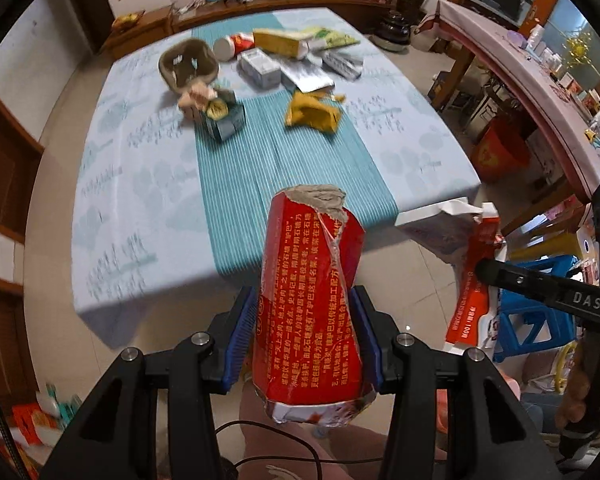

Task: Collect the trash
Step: 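Carry the red chip bag and white-red wrapper over the bin with both tools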

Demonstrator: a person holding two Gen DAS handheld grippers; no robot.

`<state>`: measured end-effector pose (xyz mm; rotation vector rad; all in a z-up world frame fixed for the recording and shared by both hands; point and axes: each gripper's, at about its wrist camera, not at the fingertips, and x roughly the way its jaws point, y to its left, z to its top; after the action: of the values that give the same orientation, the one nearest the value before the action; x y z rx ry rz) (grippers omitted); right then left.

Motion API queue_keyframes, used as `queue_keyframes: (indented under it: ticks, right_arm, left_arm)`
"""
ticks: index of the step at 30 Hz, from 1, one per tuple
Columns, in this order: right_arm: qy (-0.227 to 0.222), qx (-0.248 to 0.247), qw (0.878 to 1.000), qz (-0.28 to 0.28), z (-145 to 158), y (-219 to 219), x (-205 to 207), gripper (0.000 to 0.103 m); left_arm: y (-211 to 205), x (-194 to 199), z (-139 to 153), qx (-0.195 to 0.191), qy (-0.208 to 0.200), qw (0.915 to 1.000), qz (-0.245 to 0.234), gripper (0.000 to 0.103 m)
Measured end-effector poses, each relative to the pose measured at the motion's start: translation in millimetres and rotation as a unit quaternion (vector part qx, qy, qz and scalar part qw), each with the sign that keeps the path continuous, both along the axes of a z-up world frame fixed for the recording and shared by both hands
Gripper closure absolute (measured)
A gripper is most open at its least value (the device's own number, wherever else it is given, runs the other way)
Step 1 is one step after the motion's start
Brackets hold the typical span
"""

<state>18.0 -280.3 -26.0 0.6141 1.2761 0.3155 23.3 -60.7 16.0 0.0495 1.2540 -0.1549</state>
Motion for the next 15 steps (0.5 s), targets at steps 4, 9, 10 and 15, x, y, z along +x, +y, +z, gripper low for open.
queue_keyframes:
  ticks: [4, 9, 10, 15]
  right_arm:
    - [0.019, 0.014, 1.0, 0.006, -17, -8, -19, 0.086]
    - [0.048, 0.028, 0.998, 0.005, -39, -7, -36, 0.086]
    - [0.052, 0.028, 0.998, 0.006, -43, -6, -38, 0.086]
    - [0.084, 0.032, 0.996, -0.006, -74, -3, -51, 0.086]
  left_arm:
    - [-12, -21, -11, 0.017, 0.021, 0.9996, -0.002, 0.057]
    - [-13, -33, -25, 0.02, 0.037, 0.9991, -0.003, 0.057]
    - [-13, -34, -30, 0.019, 0.041, 0.999, -0.003, 0.057]
    - [-16, -37, -67, 0.014, 0.072, 0.9973, -0.008, 0.057]
